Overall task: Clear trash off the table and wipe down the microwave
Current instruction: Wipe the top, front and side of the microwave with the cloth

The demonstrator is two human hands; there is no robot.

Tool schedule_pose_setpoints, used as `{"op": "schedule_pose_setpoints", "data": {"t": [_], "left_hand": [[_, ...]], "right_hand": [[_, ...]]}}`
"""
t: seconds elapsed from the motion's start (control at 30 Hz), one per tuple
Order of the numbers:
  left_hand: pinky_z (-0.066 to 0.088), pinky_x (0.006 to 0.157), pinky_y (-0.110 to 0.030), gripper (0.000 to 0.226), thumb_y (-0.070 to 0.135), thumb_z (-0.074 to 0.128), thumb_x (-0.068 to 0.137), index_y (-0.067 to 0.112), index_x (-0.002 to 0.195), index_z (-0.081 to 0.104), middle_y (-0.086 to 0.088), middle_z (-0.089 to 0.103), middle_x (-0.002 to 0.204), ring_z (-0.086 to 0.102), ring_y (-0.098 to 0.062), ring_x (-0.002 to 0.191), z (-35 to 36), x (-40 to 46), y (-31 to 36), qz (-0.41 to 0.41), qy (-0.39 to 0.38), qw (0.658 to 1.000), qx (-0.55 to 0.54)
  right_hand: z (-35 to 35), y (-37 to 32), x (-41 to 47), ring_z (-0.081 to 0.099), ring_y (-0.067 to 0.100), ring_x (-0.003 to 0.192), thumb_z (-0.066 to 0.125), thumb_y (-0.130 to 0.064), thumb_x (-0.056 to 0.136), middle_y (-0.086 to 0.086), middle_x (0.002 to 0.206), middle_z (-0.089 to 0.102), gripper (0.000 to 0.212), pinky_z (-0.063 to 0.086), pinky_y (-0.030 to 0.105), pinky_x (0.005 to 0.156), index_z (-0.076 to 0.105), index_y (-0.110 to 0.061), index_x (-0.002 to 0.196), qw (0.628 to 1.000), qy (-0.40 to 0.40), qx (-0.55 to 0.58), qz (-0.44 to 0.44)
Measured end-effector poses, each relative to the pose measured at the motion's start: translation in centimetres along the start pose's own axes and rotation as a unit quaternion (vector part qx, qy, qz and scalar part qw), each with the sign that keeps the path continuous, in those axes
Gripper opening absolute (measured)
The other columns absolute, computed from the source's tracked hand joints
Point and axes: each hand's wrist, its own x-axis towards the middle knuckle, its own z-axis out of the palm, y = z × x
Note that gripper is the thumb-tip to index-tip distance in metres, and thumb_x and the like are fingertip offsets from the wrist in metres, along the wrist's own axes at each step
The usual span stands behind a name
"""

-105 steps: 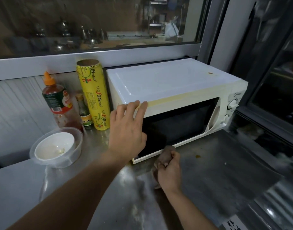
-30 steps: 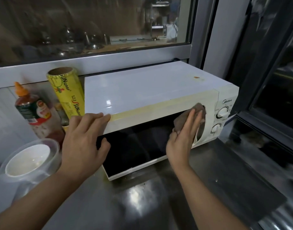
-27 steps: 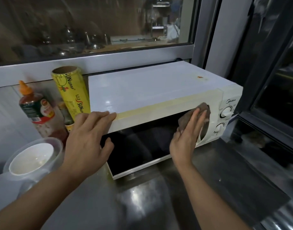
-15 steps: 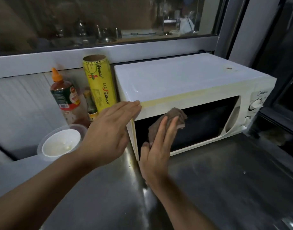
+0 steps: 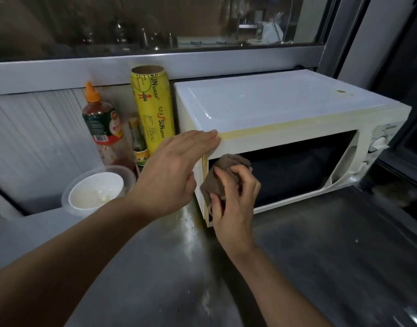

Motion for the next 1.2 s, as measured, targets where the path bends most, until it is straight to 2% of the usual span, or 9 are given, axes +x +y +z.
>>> {"op": "schedule_pose_setpoints", "data": {"t": [0.13,0.33,0.57,0.77,0.93,1.0,1.07,1.13,1.2], "left_hand": [[0.029,0.111,-0.036,0.081,-0.011,0.056,0.059,0.009,0.137,0.046,-0.005,0.043,0.144,0.039,-0.023,0.134,0.7,-0.3,0.4,-0.01,0.02,1.0,-0.01],[0.025,0.111,-0.031,0.077,-0.01,0.059,0.06,0.007,0.134,0.048,-0.006,0.046,0.142,0.04,-0.024,0.133,0.9,-0.3,0.9,-0.017,0.037,0.999,-0.007],[0.027,0.102,-0.023,0.071,-0.011,0.061,0.058,0.004,0.127,0.053,-0.009,0.055,0.129,0.045,-0.023,0.119,0.9,-0.1,1.6,-0.032,0.054,0.998,0.009],[0.041,0.09,-0.036,0.068,-0.01,0.061,0.058,0.002,0.125,0.056,-0.013,0.059,0.118,0.054,-0.033,0.104,0.9,0.6,1.9,-0.03,0.06,0.997,0.037],[0.035,0.09,-0.026,0.062,-0.009,0.059,0.06,0.001,0.121,0.058,-0.012,0.06,0.113,0.047,-0.026,0.102,1.9,0.9,2.1,-0.051,0.105,0.993,0.015],[0.035,0.09,-0.025,0.058,-0.006,0.055,0.062,0.001,0.12,0.058,-0.013,0.06,0.112,0.047,-0.026,0.103,2.3,1.0,2.3,-0.062,0.118,0.991,0.005],[0.035,0.088,-0.024,0.056,-0.004,0.053,0.063,0.001,0.118,0.059,-0.013,0.06,0.111,0.047,-0.027,0.102,2.6,1.1,2.4,-0.07,0.129,0.989,-0.001],[0.035,0.086,-0.023,0.056,-0.005,0.054,0.062,0.001,0.117,0.059,-0.013,0.06,0.111,0.047,-0.027,0.102,2.6,1.2,2.5,-0.071,0.132,0.989,-0.001],[0.034,0.086,-0.022,0.056,-0.006,0.054,0.061,0.0,0.117,0.059,-0.014,0.06,0.11,0.046,-0.027,0.102,2.7,1.3,2.5,-0.071,0.133,0.989,0.001]], "right_hand": [[1.0,1.7,-2.9,0.035,0.027,0.113,0.072,0.006,0.068,0.001,0.124,0.031,0.061,0.048,0.048,0.093,0.046,-0.021,0.115,0.999,-0.034,-0.024,-0.011],[2.3,3.5,-6.9,0.037,0.03,0.11,0.074,0.004,0.066,0.005,0.118,0.034,0.039,0.057,0.043,0.075,0.062,-0.012,0.099,0.993,-0.096,-0.065,0.028],[0.7,2.7,-3.0,0.035,0.023,0.108,0.07,0.008,0.065,0.003,0.122,0.033,0.051,0.051,0.032,0.08,0.05,-0.018,0.104,0.998,-0.051,-0.039,0.016],[-1.7,4.7,0.3,0.038,0.026,0.109,0.065,0.004,0.07,0.005,0.125,0.032,0.049,0.043,0.029,0.091,0.047,-0.016,0.111,0.997,-0.002,-0.066,-0.045],[-5.6,10.2,3.9,0.045,0.028,0.105,0.053,0.012,0.07,0.006,0.122,0.039,0.048,0.036,0.025,0.092,0.049,-0.014,0.11,0.991,0.087,-0.085,0.062],[-7.4,13.1,5.8,0.049,0.011,0.086,0.042,0.012,0.075,-0.008,0.113,0.049,0.037,0.041,0.011,0.075,0.048,-0.004,0.107,0.982,0.144,-0.019,0.123],[-8.8,14.5,7.4,0.046,0.002,0.06,0.034,0.004,0.083,-0.027,0.087,0.05,0.027,0.038,0.011,0.046,0.046,-0.008,0.103,0.965,0.174,-0.016,0.196],[-9.4,15.1,7.9,0.045,0.003,0.053,0.035,-0.006,0.087,-0.026,0.071,0.051,0.02,0.033,0.014,0.039,0.045,-0.018,0.099,0.952,0.184,0.0,0.244],[-9.1,13.6,7.9,0.046,-0.001,0.068,0.034,0.007,0.079,-0.02,0.099,0.053,0.031,0.039,0.007,0.052,0.046,-0.007,0.103,0.949,0.197,-0.024,0.246]]}}
